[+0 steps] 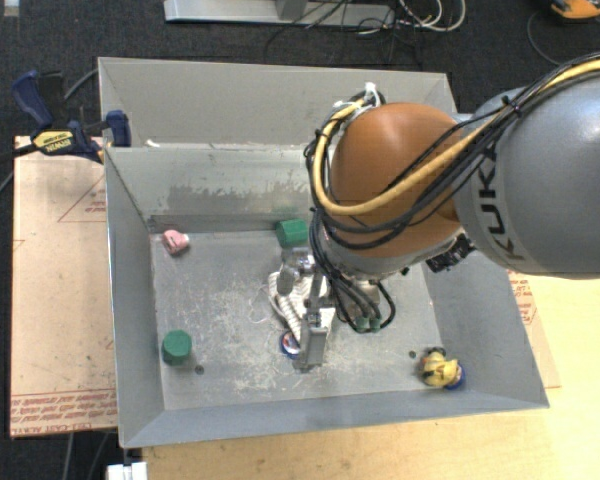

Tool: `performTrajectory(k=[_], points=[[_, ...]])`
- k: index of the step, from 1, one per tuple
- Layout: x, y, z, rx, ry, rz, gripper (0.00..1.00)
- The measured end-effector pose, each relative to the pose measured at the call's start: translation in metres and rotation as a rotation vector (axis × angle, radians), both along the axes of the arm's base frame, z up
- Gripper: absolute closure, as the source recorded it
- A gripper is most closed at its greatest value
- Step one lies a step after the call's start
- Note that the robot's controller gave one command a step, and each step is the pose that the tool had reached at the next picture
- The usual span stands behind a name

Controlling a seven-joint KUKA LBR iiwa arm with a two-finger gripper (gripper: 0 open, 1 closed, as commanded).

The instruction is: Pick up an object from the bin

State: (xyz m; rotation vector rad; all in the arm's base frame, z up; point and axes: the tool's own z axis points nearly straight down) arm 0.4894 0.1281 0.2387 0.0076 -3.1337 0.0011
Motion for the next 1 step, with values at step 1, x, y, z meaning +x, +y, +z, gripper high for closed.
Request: performTrajectory(k=[1], points=[[0.0016,-0.0010,0.0044,0.002,-0.008,-0.005,0.00]])
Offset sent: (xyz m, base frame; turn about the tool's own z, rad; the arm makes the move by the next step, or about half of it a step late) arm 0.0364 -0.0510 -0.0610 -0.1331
